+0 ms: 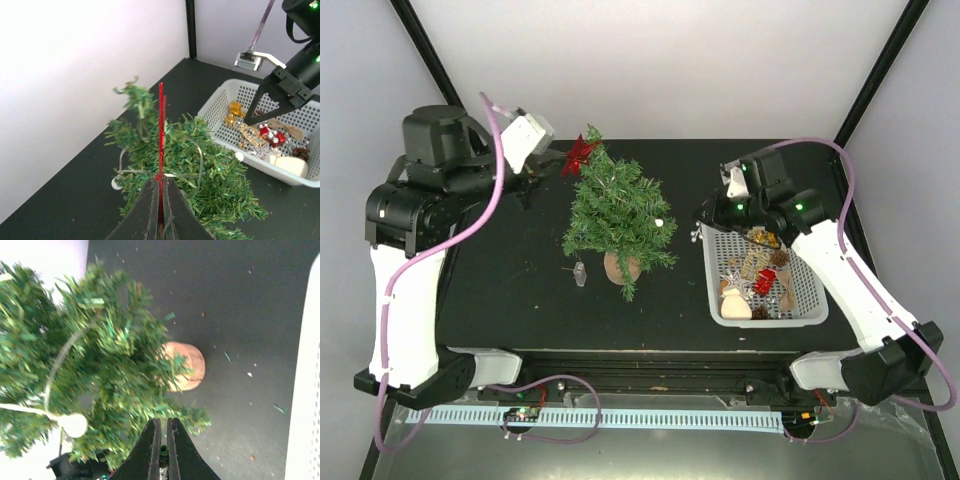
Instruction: Decorate the small christmas tree
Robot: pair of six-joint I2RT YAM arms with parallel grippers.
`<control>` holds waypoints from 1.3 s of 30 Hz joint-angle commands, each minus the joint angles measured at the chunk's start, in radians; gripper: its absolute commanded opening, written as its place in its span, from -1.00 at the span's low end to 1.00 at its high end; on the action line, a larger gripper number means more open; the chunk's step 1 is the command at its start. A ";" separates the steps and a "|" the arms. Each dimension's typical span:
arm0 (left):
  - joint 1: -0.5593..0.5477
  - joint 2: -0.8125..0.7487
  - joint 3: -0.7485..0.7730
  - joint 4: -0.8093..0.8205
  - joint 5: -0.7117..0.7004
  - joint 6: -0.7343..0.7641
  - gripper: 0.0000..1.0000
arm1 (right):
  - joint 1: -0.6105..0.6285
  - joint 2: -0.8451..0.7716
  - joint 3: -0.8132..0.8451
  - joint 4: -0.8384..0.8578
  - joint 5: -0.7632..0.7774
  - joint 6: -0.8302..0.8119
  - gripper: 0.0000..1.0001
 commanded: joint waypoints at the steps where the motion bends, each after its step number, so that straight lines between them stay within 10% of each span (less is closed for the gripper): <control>1: 0.108 -0.060 -0.037 0.028 0.164 -0.068 -0.97 | 0.009 0.073 0.091 0.069 0.034 0.062 -0.94; 20: 0.323 -0.137 -0.119 0.051 0.286 -0.125 -0.97 | 0.111 0.349 0.336 0.058 0.140 0.099 -0.96; 39: 0.367 -0.153 -0.186 0.074 0.338 -0.141 -0.97 | 0.204 0.309 0.220 0.083 0.172 0.134 -0.92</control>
